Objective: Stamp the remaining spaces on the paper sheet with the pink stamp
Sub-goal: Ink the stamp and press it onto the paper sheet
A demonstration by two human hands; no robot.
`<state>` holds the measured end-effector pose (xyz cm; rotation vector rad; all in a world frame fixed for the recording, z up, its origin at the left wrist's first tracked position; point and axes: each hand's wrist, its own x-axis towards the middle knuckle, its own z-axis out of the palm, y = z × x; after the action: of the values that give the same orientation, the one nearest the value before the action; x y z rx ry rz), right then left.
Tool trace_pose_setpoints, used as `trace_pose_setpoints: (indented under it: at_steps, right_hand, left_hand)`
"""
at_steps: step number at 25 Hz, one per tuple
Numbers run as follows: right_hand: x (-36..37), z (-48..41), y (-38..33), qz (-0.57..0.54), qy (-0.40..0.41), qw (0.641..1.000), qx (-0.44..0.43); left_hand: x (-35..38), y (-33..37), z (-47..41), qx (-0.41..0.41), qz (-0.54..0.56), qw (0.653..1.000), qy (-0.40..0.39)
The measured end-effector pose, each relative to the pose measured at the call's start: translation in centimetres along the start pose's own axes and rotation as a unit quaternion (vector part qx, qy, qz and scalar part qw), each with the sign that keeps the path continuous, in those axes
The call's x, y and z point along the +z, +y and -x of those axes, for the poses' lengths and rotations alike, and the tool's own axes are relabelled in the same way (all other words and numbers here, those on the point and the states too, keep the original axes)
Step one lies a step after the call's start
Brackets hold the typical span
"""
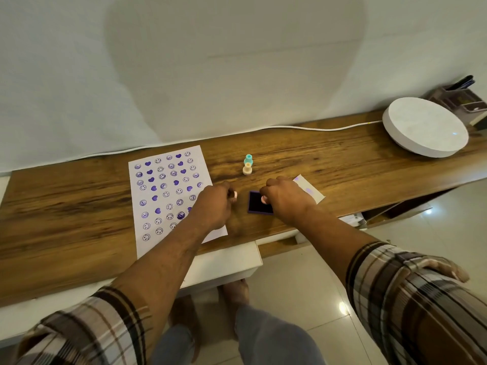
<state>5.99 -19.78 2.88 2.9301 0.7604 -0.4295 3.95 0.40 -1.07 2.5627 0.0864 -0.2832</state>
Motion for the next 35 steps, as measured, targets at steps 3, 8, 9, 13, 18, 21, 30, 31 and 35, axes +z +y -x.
trace_pose_setpoints:
  at_steps: [3, 8, 9, 13, 18, 21, 30, 31, 35]
  right_hand:
    - [-0.4, -0.2, -0.2, 0.033, 0.002, 0.999, -0.031]
    - [-0.4, -0.5, -0.4, 0.031, 0.003, 0.999, -0.028]
    - [-0.4, -0.5, -0.4, 0.024, 0.004, 0.999, -0.023]
    - [-0.8, -0.3, -0.6, 0.012, -0.011, 1.000, -0.014]
    - [-2.1, 0.1, -2.5, -0.098, 0.092, 0.991, -0.001]
    - [-2.8, -0.1, -6.3, -0.243, 0.182, 0.953, 0.002]
    - [1.4, -2.7, -11.4, -0.160, 0.055, 0.985, -0.038]
    - [1.6, -3.1, -11.6, -0.155, 0.049, 0.986, -0.037]
    - [1.5, -3.6, -11.8, -0.147, 0.074, 0.985, -0.052]
  left_hand:
    - [0.1, -0.1, -0.2, 0.005, -0.012, 1.000, 0.000]
    - [0.1, -0.1, -0.2, 0.015, -0.033, 0.999, -0.001]
    - [0.1, 0.0, -0.3, 0.015, -0.034, 0.999, -0.003]
    - [-0.2, 0.1, 0.2, 0.020, -0.011, 1.000, -0.021]
    - [-3.3, -2.2, 2.2, 0.020, 0.032, 0.998, 0.055]
    - [-5.5, -5.4, 3.2, -0.016, 0.066, 0.994, 0.082]
    - [-6.8, -12.7, 5.3, -0.028, 0.044, 0.994, 0.094]
    - [-6.7, -13.3, 5.2, -0.027, 0.045, 0.994, 0.098]
    - [-6.5, -13.6, 4.8, -0.009, 0.041, 0.995, 0.095]
